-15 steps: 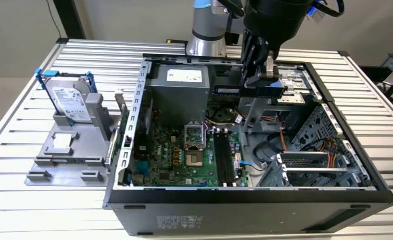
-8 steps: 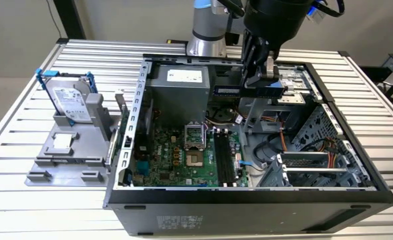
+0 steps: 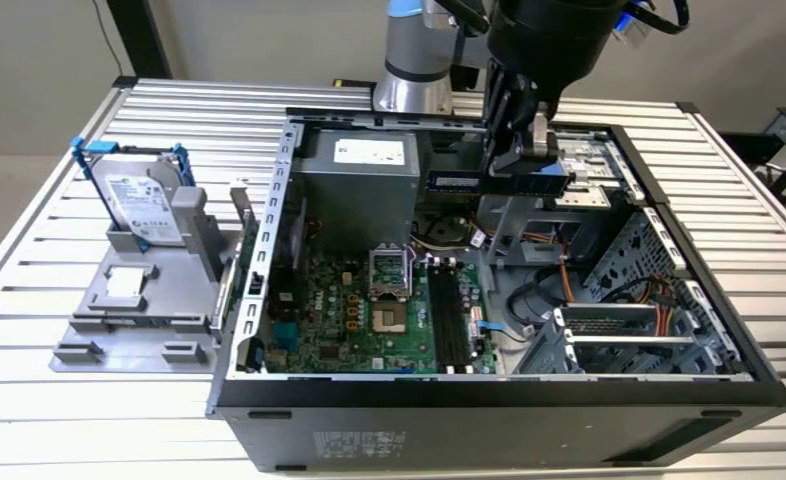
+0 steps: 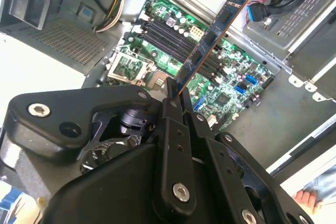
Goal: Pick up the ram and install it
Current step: 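Insert the ram into the slot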
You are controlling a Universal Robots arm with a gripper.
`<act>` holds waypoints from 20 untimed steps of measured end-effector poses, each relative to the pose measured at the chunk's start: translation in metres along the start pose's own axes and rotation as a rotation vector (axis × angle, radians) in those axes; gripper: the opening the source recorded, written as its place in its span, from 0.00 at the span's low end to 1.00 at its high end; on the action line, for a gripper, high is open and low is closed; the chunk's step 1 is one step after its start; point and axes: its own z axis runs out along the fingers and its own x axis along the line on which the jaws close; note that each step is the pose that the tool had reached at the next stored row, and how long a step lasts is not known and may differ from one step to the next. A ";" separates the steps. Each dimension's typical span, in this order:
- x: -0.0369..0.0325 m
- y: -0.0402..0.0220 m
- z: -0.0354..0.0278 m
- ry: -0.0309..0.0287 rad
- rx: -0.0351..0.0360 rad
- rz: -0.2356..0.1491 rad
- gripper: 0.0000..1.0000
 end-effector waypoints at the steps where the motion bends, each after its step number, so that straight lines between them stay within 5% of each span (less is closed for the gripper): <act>1: 0.0000 0.0000 0.0000 -0.0003 0.0005 0.012 0.00; 20: 0.0000 0.0000 0.0000 -0.0105 0.0138 0.355 0.00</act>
